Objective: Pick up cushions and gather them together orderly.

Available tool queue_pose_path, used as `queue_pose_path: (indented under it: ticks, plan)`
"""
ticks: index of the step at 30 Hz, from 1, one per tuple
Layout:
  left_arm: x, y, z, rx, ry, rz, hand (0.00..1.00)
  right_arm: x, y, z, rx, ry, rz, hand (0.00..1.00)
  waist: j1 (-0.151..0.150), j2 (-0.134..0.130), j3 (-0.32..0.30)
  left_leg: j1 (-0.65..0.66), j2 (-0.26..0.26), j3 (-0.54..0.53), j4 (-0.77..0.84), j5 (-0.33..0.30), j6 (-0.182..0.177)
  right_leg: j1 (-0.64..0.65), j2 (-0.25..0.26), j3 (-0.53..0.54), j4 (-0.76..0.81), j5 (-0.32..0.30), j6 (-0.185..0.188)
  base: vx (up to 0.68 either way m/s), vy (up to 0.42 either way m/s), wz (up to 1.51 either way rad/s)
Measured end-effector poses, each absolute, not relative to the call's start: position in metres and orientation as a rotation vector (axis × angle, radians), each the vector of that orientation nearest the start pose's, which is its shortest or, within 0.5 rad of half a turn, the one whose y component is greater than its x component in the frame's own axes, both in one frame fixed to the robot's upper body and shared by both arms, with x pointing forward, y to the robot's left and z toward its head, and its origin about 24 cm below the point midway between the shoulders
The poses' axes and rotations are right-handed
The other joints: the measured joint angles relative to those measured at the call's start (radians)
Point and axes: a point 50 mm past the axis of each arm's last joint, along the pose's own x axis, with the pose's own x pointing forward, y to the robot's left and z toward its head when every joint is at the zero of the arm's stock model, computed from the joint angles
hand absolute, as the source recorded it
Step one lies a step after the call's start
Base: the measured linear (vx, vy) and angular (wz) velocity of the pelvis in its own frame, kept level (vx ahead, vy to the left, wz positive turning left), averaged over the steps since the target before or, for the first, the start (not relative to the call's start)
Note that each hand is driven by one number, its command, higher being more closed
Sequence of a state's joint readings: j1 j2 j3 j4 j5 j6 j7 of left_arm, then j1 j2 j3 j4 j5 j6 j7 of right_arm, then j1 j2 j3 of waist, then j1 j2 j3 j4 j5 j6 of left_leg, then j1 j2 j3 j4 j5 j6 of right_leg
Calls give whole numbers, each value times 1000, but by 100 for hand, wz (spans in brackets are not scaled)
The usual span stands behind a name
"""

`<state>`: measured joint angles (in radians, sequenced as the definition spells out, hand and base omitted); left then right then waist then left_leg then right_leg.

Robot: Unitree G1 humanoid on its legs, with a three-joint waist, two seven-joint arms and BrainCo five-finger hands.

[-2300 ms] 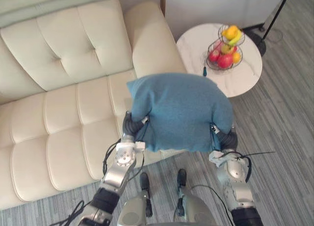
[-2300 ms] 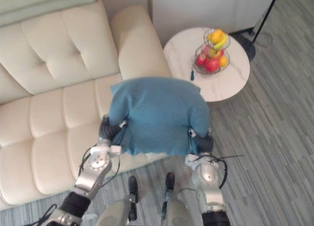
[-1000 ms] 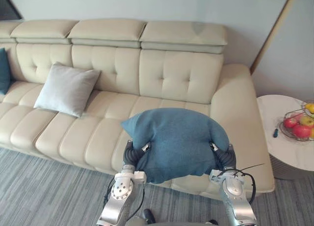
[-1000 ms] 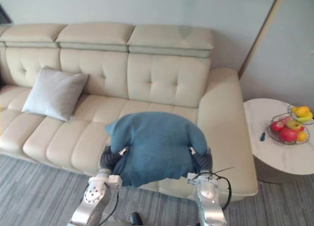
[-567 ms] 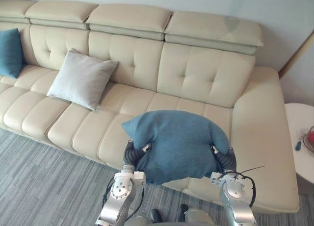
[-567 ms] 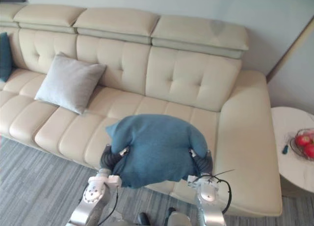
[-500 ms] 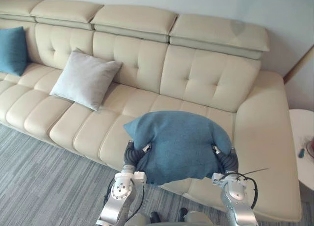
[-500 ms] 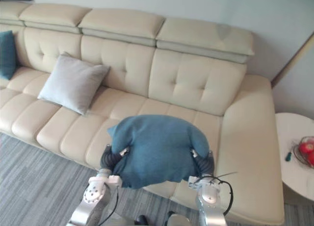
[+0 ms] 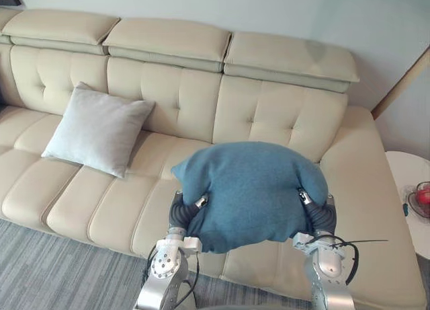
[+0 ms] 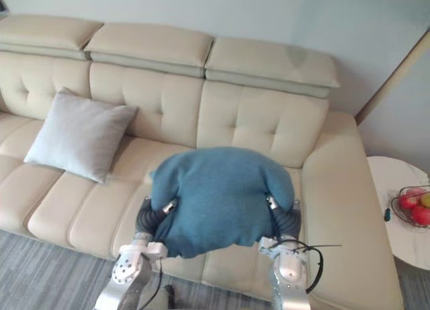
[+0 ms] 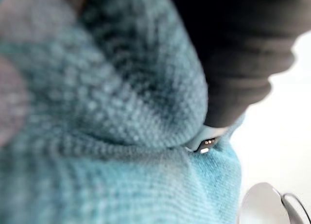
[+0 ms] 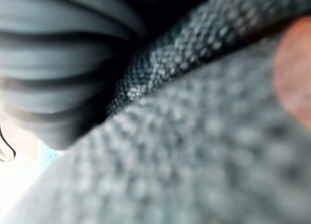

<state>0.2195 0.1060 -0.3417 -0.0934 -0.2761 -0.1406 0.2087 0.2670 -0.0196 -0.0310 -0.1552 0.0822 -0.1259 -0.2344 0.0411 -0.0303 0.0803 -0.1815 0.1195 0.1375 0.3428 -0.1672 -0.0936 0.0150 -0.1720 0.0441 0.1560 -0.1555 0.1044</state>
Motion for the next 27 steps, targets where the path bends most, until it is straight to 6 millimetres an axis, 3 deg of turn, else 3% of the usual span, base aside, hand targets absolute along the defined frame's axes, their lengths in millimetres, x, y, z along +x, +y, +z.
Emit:
queue_pose_path:
  ticks: [9,13,17,20,23,24,27]
  plan:
    - [198,107,18,-151,66,-80,100,192,-193,1,4,113,-342,100,-25,-12,-27,7,-7,11,-87,35,-14,-45,4,55,-64,21,11,-13,-27,-23]
    - [204,110,20,-109,48,-65,100,202,-191,2,-19,103,-324,100,-31,-12,-26,-7,-11,12,-170,88,-13,-87,6,54,-93,61,5,-9,-14,-2]
    - [225,111,36,-75,-35,-33,100,229,-186,18,-60,29,-301,100,-32,-8,-21,-65,-7,14,-235,152,-9,-170,18,59,-96,100,-2,-62,-27,-5]
    - [247,111,61,-65,-146,13,100,253,-178,44,-68,-85,-311,100,-27,3,-5,-108,5,22,-267,187,-6,-237,34,59,-90,140,-7,-141,-12,-13]
    - [289,109,115,-37,-348,45,100,290,-170,98,-50,-290,-340,100,0,-3,16,-226,9,44,-270,221,-2,-371,34,76,-92,170,5,-192,0,-24]
    - [298,110,127,-23,-385,54,100,297,-169,111,-49,-333,-344,100,1,0,25,-246,8,45,-271,231,-2,-390,33,76,-95,175,9,-151,-7,-11]
    - [333,113,186,47,-556,104,100,334,-164,171,-50,-498,-370,100,1,9,88,-281,10,44,-329,298,0,-452,40,77,-102,204,20,-169,-26,-5]
